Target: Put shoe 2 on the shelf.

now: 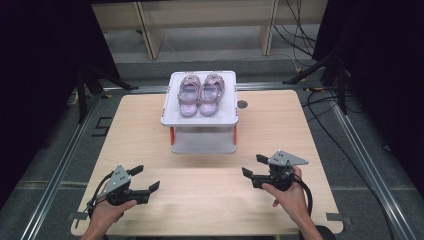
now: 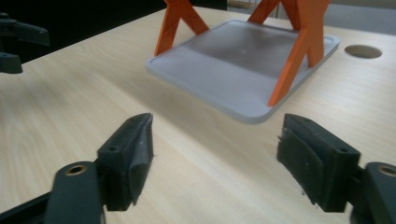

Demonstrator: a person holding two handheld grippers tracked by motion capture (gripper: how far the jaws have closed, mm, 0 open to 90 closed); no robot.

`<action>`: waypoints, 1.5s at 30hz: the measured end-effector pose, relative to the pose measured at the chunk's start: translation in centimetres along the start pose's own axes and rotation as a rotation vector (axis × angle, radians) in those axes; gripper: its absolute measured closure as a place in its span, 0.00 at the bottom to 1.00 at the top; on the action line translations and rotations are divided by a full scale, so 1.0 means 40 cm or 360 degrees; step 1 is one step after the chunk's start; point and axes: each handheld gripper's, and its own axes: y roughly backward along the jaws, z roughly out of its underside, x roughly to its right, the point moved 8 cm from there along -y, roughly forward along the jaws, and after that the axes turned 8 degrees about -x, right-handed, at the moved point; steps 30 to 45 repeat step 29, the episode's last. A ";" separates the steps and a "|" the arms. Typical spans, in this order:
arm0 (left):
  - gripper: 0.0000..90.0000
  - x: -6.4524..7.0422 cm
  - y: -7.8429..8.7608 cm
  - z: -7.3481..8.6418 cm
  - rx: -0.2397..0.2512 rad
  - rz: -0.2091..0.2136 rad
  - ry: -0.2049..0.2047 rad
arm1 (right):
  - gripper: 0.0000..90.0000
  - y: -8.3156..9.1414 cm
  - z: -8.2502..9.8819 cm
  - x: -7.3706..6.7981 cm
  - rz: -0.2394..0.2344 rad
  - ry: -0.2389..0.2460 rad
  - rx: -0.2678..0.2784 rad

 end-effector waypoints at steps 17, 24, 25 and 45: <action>0.17 0.012 -0.004 0.006 -0.0034 0.0021 0.0009 | 0.23 0.008 0.081 -0.041 -0.0004 -0.0001 -0.0135; 0.17 0.013 -0.008 0.007 -0.0034 0.0021 0.0007 | 0.24 -0.004 0.098 -0.052 -0.0052 0.0076 -0.0192; 0.17 0.012 -0.008 0.007 -0.0036 0.0019 -0.0002 | 0.24 -0.004 0.099 -0.051 -0.0046 0.0101 -0.0197; 0.17 0.012 -0.008 0.008 -0.0036 0.0020 0.0004 | 0.24 -0.006 0.100 -0.052 -0.0053 0.0096 -0.0208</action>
